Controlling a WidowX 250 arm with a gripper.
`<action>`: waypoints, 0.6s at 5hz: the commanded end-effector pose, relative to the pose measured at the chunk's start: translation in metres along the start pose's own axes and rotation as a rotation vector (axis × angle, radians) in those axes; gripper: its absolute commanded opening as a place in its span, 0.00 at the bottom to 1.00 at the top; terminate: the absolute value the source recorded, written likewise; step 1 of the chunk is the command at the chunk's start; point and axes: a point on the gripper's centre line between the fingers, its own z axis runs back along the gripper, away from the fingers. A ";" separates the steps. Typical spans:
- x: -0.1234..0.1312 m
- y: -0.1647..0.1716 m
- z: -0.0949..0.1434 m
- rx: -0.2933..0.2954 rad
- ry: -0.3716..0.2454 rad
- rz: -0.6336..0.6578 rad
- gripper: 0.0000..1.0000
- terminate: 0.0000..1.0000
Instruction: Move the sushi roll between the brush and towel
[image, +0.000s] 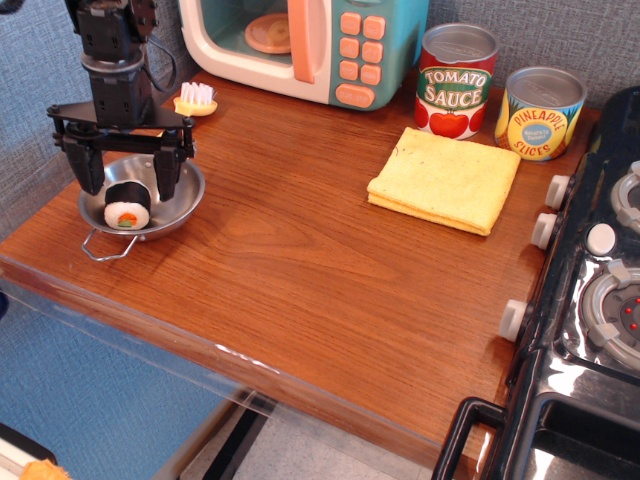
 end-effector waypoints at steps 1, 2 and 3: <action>0.004 0.002 0.001 0.018 -0.014 0.007 1.00 0.00; 0.005 -0.002 -0.006 0.018 -0.011 0.003 1.00 0.00; 0.005 -0.005 -0.012 0.010 0.003 0.005 1.00 0.00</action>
